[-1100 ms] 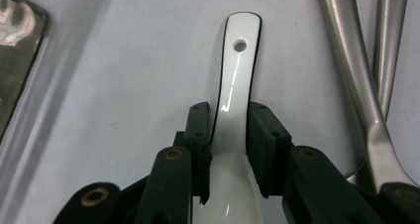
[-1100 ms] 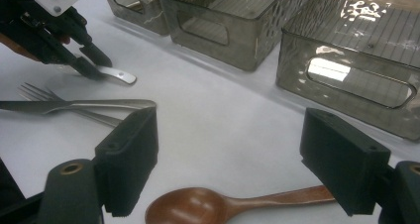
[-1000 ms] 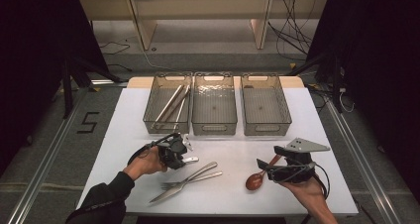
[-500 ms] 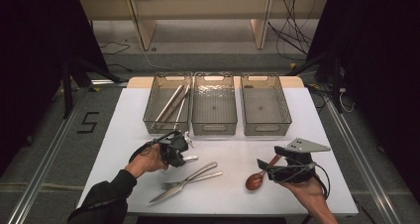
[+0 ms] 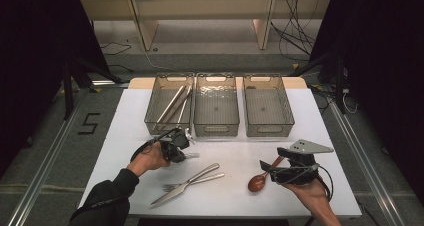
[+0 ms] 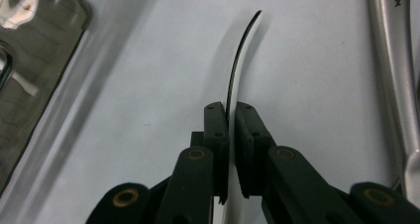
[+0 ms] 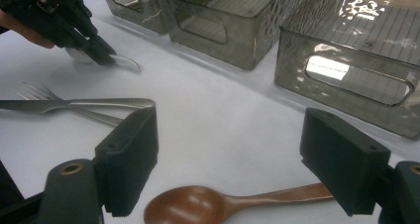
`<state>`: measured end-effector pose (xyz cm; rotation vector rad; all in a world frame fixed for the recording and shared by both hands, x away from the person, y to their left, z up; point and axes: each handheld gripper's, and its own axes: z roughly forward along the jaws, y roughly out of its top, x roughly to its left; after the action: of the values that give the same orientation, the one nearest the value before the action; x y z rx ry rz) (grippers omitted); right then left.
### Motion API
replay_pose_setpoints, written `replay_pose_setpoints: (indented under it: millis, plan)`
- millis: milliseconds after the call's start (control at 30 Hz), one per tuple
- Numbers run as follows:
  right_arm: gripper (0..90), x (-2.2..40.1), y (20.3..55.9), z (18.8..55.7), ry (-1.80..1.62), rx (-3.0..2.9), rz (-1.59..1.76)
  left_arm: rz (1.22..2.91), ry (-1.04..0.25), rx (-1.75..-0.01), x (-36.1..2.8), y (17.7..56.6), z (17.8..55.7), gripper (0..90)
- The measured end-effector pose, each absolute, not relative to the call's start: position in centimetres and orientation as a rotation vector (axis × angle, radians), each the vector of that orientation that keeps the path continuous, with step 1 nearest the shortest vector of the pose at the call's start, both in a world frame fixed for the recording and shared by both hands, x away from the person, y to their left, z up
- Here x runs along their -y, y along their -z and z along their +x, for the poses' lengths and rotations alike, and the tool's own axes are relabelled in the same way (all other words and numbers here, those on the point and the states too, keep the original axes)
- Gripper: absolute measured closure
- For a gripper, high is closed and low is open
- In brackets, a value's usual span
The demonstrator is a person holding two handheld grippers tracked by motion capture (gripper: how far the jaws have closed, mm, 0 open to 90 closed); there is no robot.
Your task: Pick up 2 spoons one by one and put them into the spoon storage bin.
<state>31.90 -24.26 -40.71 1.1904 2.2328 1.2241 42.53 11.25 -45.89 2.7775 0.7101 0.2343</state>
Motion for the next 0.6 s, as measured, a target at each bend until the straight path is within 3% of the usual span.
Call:
replay_pose_setpoints:
  millis: [600]
  plan:
    - [23.7, 24.4, 40.7, 31.9, -1.228, -2.226, 1.2, 2.607, -0.119, -0.797, -12.6, 43.0, 43.0, 85.1]
